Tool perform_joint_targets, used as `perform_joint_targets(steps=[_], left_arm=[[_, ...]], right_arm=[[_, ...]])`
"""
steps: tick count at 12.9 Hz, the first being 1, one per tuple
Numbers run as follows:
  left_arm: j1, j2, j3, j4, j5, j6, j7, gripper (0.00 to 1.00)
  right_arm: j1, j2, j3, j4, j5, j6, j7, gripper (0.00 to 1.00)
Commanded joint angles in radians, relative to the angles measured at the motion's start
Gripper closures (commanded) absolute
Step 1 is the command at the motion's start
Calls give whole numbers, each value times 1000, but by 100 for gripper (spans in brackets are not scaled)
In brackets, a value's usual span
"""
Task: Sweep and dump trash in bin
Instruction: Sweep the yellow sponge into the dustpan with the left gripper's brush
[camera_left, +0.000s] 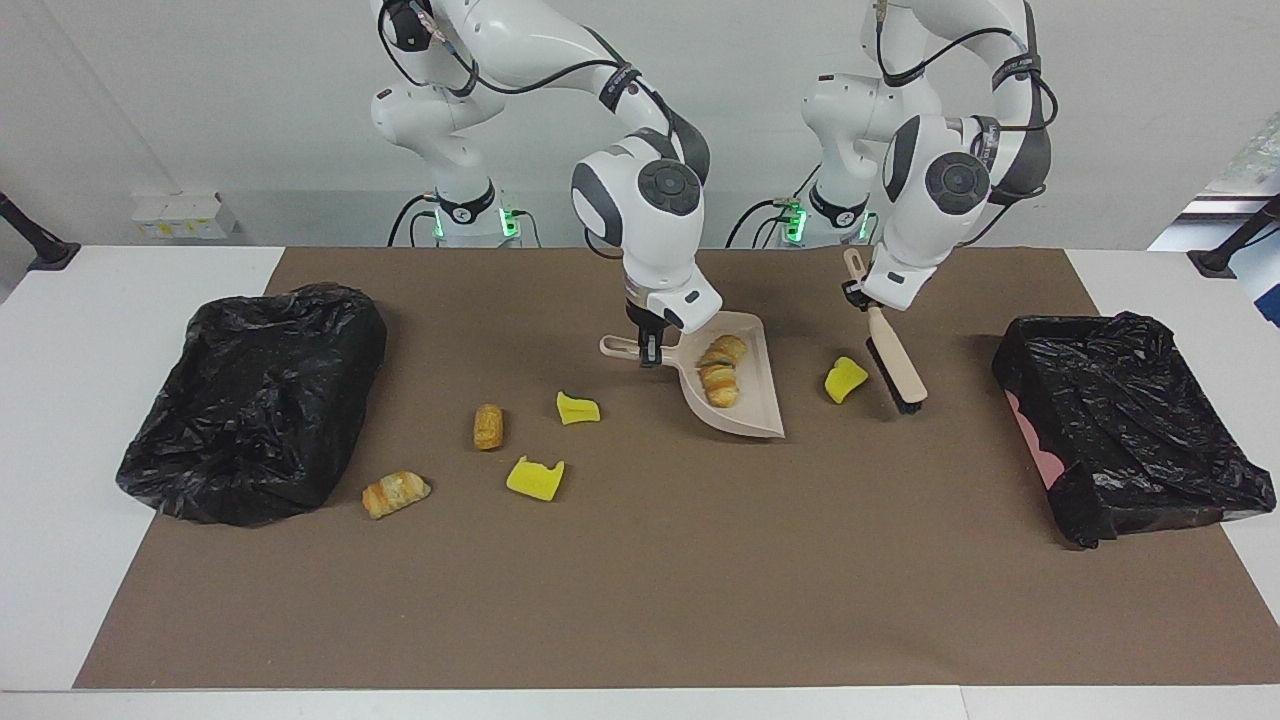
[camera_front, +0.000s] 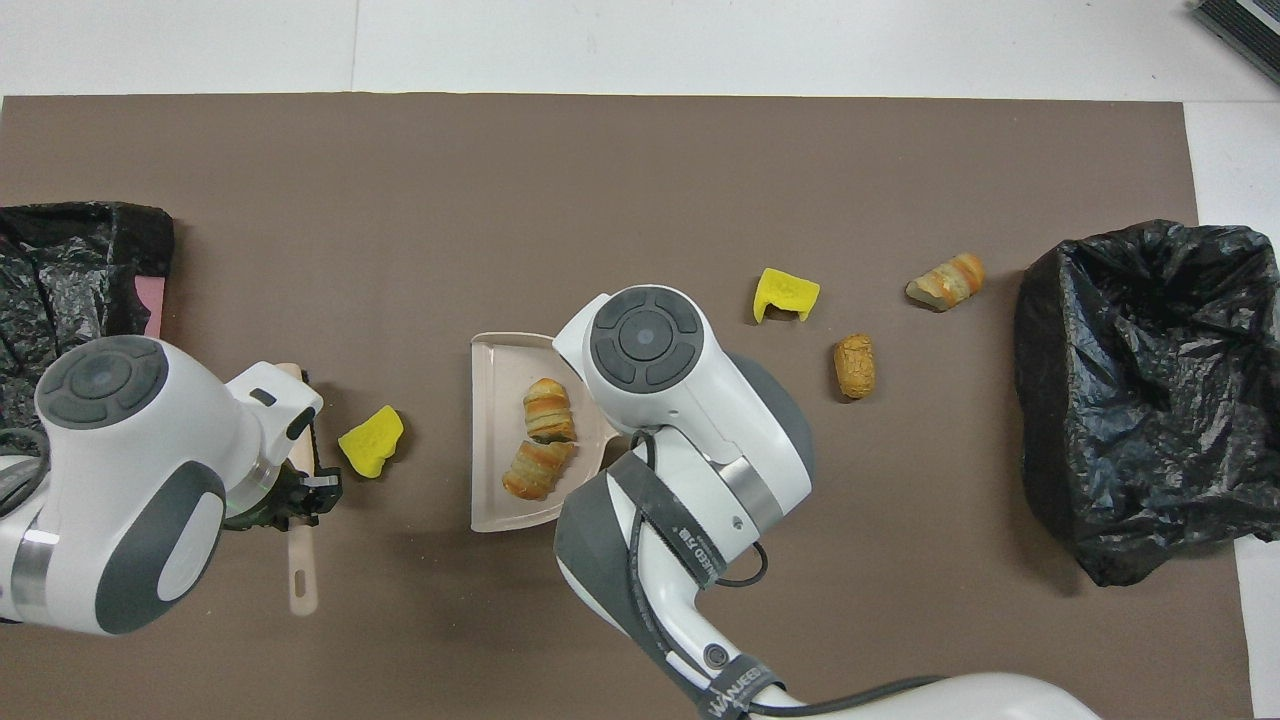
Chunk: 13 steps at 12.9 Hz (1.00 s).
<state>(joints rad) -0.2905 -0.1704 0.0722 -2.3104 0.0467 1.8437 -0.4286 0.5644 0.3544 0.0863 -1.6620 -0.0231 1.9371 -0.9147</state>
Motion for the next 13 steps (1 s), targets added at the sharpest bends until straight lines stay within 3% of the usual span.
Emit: perform_joint_targets(steps=[1,5,13], left_arm=[[13,-57,-14,-124,18,109,-42,100],[-16,-28,-18,-147,15,192,-16,100],[-179,-23,-20,-142,-178,226,111,100]], right_arm=[[9,-19,4,-53,14,48,19,100],[26,-15,4,-51,9,59,54,100],[20,21,1,-50,-40,74,96,100]])
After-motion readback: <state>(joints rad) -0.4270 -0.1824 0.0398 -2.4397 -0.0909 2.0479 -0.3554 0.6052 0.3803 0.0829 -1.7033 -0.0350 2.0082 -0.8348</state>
